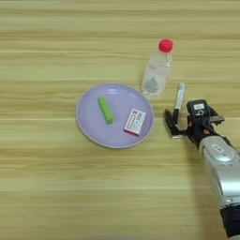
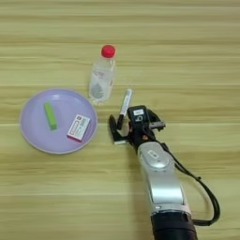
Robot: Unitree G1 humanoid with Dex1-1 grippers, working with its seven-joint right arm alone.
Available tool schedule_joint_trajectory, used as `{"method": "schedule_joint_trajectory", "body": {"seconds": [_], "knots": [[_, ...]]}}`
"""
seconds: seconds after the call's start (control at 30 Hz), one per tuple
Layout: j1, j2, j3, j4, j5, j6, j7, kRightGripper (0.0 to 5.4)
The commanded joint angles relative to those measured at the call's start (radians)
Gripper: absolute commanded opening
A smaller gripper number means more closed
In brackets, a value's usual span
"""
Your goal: Move the objects on the table
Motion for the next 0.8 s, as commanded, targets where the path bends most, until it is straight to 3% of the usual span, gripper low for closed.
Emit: {"method": "schedule_joint_trajectory", "body": {"seconds": [0.03, 0.8], "knots": [[-0.028, -0.003, -0.004, -0.022, 0.021, 0.018, 0.008, 5.01], [-0.035, 0.001, -0.007, 0.002, 0.024, 0.030, -0.010, 2.65]]}}
